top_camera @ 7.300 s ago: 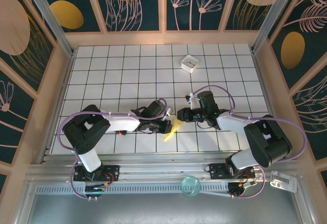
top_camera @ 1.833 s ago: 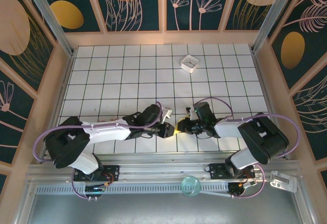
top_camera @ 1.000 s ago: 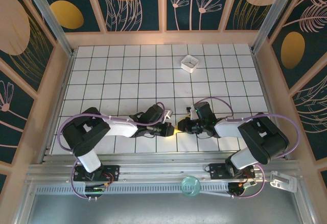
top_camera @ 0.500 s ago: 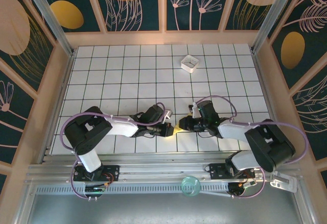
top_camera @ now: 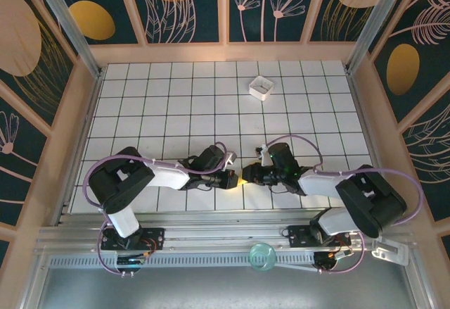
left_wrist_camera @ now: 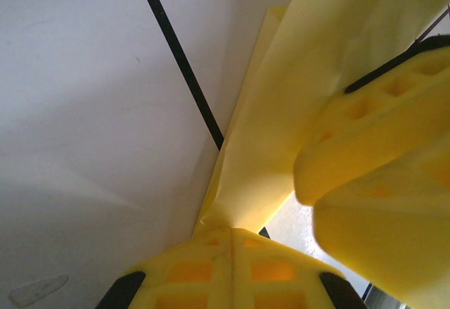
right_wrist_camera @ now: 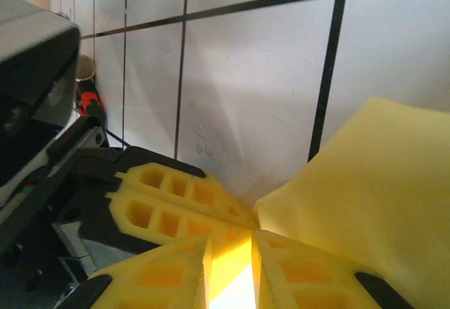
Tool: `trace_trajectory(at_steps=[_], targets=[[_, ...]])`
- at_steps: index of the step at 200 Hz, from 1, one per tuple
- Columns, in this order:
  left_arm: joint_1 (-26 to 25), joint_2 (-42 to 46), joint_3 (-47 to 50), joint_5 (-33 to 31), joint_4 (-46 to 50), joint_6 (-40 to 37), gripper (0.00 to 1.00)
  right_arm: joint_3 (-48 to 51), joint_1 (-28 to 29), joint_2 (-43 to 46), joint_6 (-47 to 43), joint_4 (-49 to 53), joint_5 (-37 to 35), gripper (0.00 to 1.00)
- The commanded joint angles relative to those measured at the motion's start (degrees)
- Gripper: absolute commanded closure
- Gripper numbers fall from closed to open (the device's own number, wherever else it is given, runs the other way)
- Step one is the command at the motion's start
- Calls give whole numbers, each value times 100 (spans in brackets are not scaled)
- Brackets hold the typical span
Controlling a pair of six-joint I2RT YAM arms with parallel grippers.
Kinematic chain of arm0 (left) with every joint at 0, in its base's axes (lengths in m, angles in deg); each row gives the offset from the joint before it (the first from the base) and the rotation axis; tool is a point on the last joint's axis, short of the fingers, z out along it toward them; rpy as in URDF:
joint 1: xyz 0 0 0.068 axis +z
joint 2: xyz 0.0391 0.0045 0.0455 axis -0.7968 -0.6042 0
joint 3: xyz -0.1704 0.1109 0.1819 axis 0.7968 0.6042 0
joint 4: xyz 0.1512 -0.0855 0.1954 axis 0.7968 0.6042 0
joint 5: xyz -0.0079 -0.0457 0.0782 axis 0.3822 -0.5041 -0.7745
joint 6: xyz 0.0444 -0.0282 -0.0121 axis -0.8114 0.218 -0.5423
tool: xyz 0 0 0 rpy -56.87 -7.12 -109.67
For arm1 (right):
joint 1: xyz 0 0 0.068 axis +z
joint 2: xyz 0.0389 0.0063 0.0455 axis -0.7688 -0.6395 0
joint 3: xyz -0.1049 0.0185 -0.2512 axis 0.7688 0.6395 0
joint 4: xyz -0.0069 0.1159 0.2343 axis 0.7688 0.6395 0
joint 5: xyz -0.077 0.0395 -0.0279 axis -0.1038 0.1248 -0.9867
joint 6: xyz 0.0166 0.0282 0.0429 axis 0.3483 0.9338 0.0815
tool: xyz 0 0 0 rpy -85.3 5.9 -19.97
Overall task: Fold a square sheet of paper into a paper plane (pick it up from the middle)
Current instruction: Perform the fifth fold on the wing at the bottom-center of the table.
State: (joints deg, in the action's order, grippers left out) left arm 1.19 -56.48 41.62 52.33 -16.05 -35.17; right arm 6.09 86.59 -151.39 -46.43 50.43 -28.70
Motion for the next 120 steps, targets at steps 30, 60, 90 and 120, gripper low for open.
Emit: trace_trajectory(at_steps=[30, 60, 90, 120], targets=[[43, -149, 145, -262, 396, -184, 96, 231, 146, -293, 478, -682, 57, 80], [44, -143, 100, -271, 438, -198, 96, 312, 98, -235, 411, -376, -126, 81], [47, -146, 71, -322, 544, -283, 96, 353, -90, -111, 218, 94, -298, 82], [40, -184, 39, -306, 640, -393, 96, 343, -406, -38, 73, 426, -421, 84]])
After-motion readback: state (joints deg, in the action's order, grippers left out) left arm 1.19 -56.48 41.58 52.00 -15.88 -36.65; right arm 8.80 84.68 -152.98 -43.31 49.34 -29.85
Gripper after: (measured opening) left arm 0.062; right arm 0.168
